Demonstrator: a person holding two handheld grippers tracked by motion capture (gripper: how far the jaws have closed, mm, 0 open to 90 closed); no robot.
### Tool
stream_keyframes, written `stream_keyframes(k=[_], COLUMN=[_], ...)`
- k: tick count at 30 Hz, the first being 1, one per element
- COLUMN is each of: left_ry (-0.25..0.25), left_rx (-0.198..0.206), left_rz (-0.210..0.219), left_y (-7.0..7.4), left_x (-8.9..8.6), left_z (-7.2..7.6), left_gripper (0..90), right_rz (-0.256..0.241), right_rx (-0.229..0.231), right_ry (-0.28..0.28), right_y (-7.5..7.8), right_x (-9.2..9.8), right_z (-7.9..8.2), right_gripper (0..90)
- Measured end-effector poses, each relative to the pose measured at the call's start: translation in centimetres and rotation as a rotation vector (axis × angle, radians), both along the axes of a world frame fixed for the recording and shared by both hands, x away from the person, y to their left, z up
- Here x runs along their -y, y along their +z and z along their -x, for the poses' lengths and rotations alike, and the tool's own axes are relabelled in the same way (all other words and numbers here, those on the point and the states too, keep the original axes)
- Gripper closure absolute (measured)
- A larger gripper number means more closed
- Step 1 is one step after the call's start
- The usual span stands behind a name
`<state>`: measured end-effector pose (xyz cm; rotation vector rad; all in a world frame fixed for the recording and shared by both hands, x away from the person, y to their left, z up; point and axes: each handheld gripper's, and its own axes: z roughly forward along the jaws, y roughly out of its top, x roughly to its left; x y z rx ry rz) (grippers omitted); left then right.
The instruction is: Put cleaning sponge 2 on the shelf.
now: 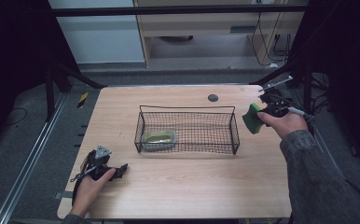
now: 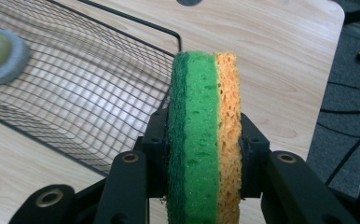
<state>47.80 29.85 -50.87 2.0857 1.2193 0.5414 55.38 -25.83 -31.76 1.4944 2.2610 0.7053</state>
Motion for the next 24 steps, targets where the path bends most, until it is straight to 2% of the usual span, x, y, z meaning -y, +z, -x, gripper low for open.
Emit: stream_keyframes(k=[10,24], left_ry=[0.000,0.000], left_rx=[0.000,-0.002], left_rz=[0.000,-0.001], left_y=[0.0,0.0], left_x=[0.0,0.0], left_z=[0.0,0.0], left_gripper=[0.0,0.0], right_rz=[-0.002,0.004], right_rx=[0.031,0.040], right_ry=[0.046,0.094], right_y=[1.8,2.1], right_x=[-1.8,-5.2], right_z=[0.9,0.3], right_gripper=[63.8,63.7])
